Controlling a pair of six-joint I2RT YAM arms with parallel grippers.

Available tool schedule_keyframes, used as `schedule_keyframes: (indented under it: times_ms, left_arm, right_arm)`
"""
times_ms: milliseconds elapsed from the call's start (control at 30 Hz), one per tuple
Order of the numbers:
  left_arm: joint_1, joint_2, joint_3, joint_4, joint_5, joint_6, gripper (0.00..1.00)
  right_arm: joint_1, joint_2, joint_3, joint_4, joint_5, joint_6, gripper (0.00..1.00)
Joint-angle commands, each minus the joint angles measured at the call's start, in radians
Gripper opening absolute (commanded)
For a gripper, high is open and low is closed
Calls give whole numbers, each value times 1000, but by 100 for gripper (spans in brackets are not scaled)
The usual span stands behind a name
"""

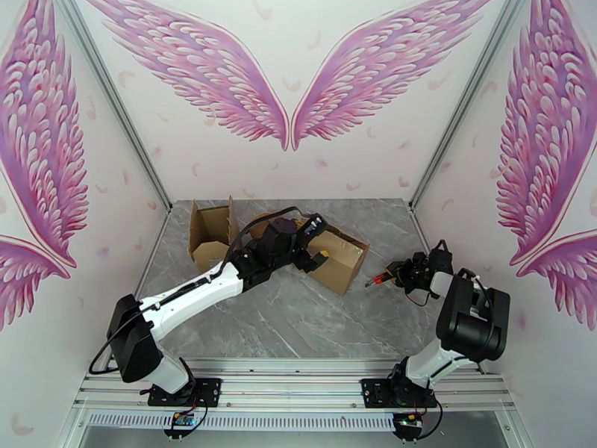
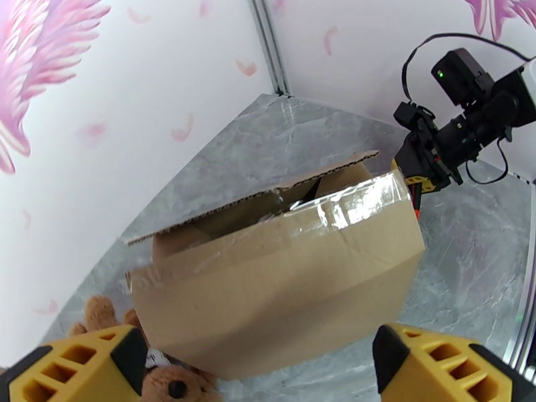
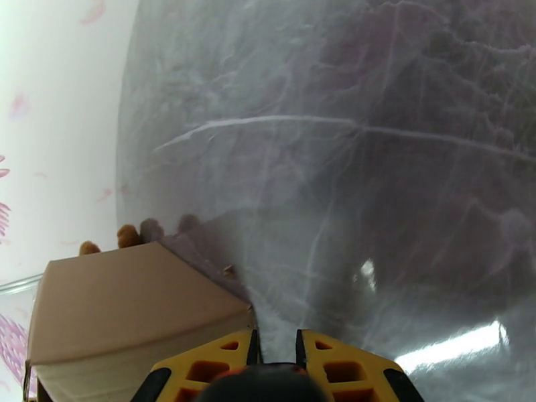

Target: Unpack the express box

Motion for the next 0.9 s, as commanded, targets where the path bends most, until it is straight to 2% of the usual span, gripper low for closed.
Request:
schedule_keyframes:
  times_ms: [0, 67, 200, 233, 333, 367, 567, 700, 800, 867]
  left_arm:
    - [-15, -61, -40, -8, -63, -192, 95]
    - [-17, -72, -46, -33, -55, -255, 94]
    - [-25, -88, -47, -78, -46, -307, 94]
    - [-25, -92, -45, -83, -49, -308, 95]
    - [-26, -94, -41, -93, -61, -321, 95]
    - [-26, -94, -39, -92, -66, -330, 95]
    - [-21, -71, -6, -93, -101, -455, 98]
    - [0, -8, 91, -187, -102, -594, 99]
    - [28, 34, 135, -209, -10, -710, 99]
    - [38, 51, 139, -192, 46, -789, 99]
  right_arm:
    - [1, 79, 43, 37, 38, -38, 15]
    - [3, 113, 55, 50, 32, -39, 21]
    - [10, 110, 113, -21, 65, -63, 46]
    - [10, 101, 125, -49, 88, -76, 53]
    - [10, 39, 129, -108, 192, -103, 93]
    - [10, 12, 122, -117, 221, -111, 99]
    - [14, -186, 97, -160, 286, -133, 99]
    - [86, -345, 151, -217, 277, -196, 99]
    - [177, -391, 201, -211, 202, -252, 99]
    - [222, -368, 250, -226, 153, -276, 99]
